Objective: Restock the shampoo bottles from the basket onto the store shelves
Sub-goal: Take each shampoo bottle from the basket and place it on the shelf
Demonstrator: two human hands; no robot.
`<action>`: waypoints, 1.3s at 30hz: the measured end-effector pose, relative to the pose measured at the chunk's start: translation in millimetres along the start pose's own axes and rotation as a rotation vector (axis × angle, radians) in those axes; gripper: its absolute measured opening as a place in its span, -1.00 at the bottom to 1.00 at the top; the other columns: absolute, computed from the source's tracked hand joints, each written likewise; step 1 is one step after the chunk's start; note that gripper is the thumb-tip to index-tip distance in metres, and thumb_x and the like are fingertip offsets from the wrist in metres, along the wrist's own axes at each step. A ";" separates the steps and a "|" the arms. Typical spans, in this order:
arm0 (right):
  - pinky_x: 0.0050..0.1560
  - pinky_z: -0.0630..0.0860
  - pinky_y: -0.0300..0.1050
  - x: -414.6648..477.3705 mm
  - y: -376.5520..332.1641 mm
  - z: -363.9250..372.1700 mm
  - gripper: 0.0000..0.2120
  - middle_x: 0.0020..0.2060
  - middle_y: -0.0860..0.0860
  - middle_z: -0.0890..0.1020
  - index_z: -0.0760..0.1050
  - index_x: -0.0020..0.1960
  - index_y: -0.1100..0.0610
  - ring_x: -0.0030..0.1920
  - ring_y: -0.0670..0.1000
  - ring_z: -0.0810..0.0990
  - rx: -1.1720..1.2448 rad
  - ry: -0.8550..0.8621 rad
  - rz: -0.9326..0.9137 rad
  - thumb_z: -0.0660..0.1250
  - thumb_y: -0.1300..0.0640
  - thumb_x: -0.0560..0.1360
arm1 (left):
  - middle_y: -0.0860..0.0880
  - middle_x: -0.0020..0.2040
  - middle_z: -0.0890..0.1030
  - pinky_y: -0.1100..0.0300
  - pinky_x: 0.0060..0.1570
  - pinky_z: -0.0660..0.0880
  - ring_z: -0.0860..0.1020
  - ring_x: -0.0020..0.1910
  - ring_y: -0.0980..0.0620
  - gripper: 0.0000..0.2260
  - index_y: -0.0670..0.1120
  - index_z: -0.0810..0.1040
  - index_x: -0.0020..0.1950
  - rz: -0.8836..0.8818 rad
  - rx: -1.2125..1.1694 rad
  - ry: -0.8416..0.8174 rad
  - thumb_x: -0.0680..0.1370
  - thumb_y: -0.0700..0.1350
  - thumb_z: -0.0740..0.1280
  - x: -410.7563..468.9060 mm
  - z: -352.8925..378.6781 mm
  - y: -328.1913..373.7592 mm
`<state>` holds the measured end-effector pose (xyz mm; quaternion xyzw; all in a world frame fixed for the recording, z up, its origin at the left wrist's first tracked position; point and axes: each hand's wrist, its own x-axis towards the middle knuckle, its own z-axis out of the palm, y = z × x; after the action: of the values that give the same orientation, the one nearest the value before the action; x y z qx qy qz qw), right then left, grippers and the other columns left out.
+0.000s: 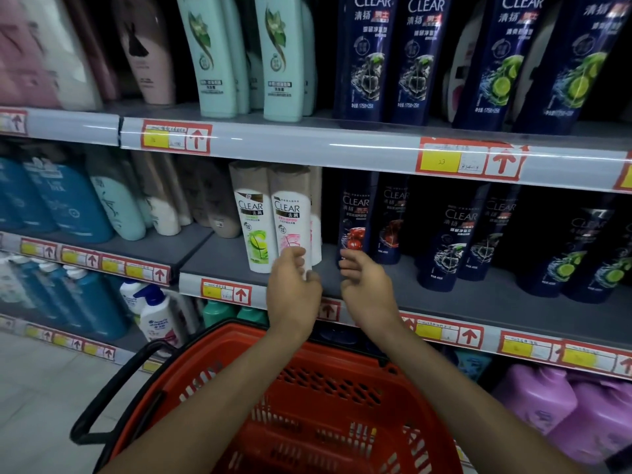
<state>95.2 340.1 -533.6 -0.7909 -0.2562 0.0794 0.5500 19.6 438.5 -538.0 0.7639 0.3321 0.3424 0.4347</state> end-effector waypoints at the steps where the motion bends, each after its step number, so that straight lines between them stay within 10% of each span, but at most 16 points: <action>1: 0.30 0.51 -0.10 -3.6 -3.3 6.0 -0.44 0.17 -0.08 0.54 0.43 0.47 0.13 0.21 -0.07 0.54 -0.008 -0.050 -0.014 0.22 0.47 0.52 | -0.03 0.17 0.59 -0.02 0.13 0.56 0.58 0.13 -0.04 -0.65 -0.07 0.49 0.33 0.009 0.000 0.035 0.56 -0.28 0.33 1.7 -6.6 -3.1; 7: -0.01 0.46 -0.48 -14.1 -16.9 32.7 -0.30 0.20 -0.23 0.49 0.31 0.54 0.13 0.21 -0.20 0.54 0.019 -0.226 0.026 0.10 0.58 0.48 | -0.05 0.34 0.56 -0.10 0.19 0.59 0.60 0.22 -0.08 -0.52 -0.04 0.43 0.47 -0.027 -0.022 0.020 0.55 -0.27 0.34 12.3 -22.8 -9.0; 13: 0.18 0.55 -0.01 -14.5 -21.8 37.6 -0.19 0.59 0.09 0.26 0.17 0.63 0.03 0.40 0.09 0.45 -0.005 -0.354 0.091 0.07 0.54 0.46 | -0.08 0.38 0.57 0.11 0.05 0.51 0.62 0.17 -0.11 -0.47 -0.12 0.39 0.54 -0.045 0.037 -0.151 0.56 -0.34 0.29 20.5 -41.6 -6.5; 18: -0.16 0.55 -0.10 -26.7 -40.8 17.3 -0.25 0.54 0.11 0.35 0.18 0.63 0.06 0.11 0.11 0.61 -0.124 -0.347 0.079 0.10 0.51 0.50 | -0.12 0.50 0.48 0.12 0.16 0.49 0.54 0.34 -0.14 -0.41 -0.08 0.32 0.61 -0.028 0.209 -0.384 0.58 -0.28 0.35 30.5 -69.4 -0.5; 25: 0.49 0.29 -0.08 -55.3 -64.2 -43.4 -0.30 0.56 0.08 0.31 0.18 0.63 0.08 0.53 0.10 0.31 -0.567 -0.271 -0.115 0.39 0.01 0.58 | -0.05 0.52 0.46 -0.03 0.27 0.54 0.47 0.45 -0.13 -0.37 0.09 0.37 0.58 0.156 0.537 -0.454 0.51 0.08 0.42 12.7 -118.9 42.0; 39: 0.59 -0.24 0.26 -148.8 -70.5 -102.9 0.19 0.62 0.15 -0.31 -0.25 0.65 -0.10 0.60 0.22 -0.39 -0.968 -0.300 -0.141 0.27 -0.60 0.30 | -0.03 0.71 -0.11 -0.36 0.55 -0.03 -0.14 0.68 -0.15 -0.15 0.24 -0.14 0.67 0.444 1.102 -0.513 0.50 0.52 0.12 -94.9 -181.3 52.8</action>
<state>-12.6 200.0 -453.3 -0.9157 -0.3925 0.0269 0.0819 -168.2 420.1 -442.9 0.9832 0.1787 0.0102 -0.0367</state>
